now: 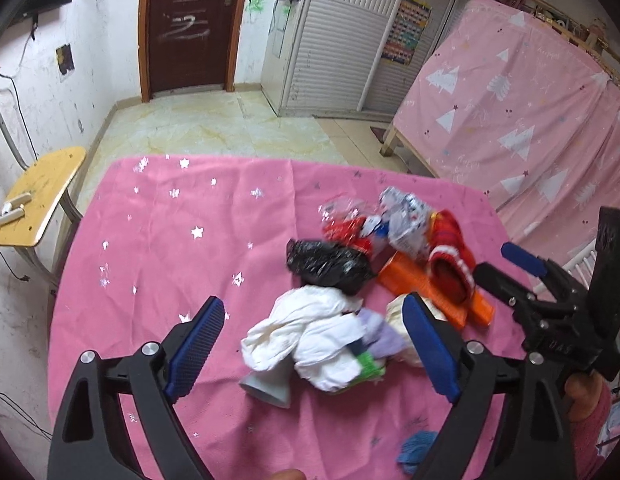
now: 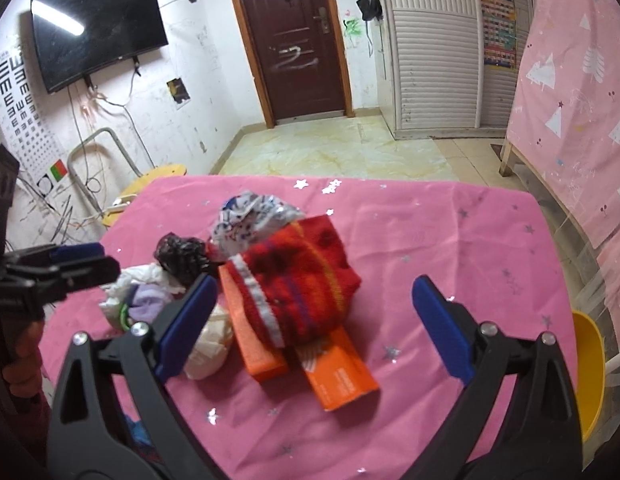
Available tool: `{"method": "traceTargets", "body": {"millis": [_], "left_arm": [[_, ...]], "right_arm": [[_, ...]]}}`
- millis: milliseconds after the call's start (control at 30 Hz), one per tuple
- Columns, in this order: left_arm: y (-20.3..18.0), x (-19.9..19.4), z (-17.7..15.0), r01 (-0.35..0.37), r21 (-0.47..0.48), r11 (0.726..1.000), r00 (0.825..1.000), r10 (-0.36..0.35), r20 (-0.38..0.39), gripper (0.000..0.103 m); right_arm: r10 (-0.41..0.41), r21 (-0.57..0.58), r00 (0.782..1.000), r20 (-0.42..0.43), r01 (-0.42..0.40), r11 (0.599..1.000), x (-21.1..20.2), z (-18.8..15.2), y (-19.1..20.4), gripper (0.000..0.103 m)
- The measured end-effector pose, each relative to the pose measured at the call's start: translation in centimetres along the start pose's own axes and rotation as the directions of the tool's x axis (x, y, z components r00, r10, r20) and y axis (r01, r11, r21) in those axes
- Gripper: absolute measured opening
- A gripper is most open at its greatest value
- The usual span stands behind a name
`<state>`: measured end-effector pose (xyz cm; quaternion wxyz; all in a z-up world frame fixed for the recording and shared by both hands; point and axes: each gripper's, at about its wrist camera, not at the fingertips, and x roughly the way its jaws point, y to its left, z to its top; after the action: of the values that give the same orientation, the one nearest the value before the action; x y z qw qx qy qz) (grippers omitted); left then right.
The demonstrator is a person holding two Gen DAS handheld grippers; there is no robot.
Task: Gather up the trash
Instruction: 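Move both tools back over the trash pile on the table, then grasp the white cloth with the left gripper while the right gripper grasps the red knit cloth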
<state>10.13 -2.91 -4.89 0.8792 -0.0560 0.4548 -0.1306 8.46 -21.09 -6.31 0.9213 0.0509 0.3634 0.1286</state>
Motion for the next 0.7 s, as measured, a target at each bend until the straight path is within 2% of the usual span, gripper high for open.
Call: {"method": "traceTargets", "body": {"millis": [200,233,300,400,533,600,700], "left_arm": [[2.1,2.3,-0.2,0.063,-0.068,0.996,0.996,-0.066,-0.051,0.08],[2.4,2.6,-0.3,0.076,-0.082,0.994,0.995,-0.081,-0.058,0.076],[2.8,3.0,-0.3,0.1,-0.095,0.99,0.992,-0.107,-0.072,0.053],[3.2,3.4,-0.7,0.144,-0.12,0.982,0.985,-0.154,-0.081,0.033],[3.9,2.9,-1.0,0.163,-0.134,0.977,0.983,-0.172,-0.059,0.025],[3.8,2.1,-0.8,0.156,-0.122,0.98,0.986,-0.161,-0.036,0.017],[3.4,0.9,-0.6,0.151,-0.106,0.983,0.988,-0.152,-0.01,0.015]], "right_arm": [[-0.021,-0.01,0.999,-0.023,0.021,1.0,1.2,0.3,0.7,0.094],[-0.024,-0.011,0.999,-0.026,0.024,1.0,1.4,0.3,0.7,0.094],[-0.026,-0.01,0.999,-0.028,0.026,1.0,1.6,0.2,0.8,0.094],[-0.032,-0.01,0.999,-0.035,0.032,0.999,2.0,0.3,1.0,0.094],[-0.033,-0.011,0.999,-0.041,0.033,0.999,2.3,0.3,1.0,0.094],[-0.034,-0.013,0.999,-0.04,0.034,0.999,2.4,0.4,1.2,0.094],[-0.031,-0.012,0.999,-0.04,0.03,0.999,2.5,0.3,1.2,0.094]]}}
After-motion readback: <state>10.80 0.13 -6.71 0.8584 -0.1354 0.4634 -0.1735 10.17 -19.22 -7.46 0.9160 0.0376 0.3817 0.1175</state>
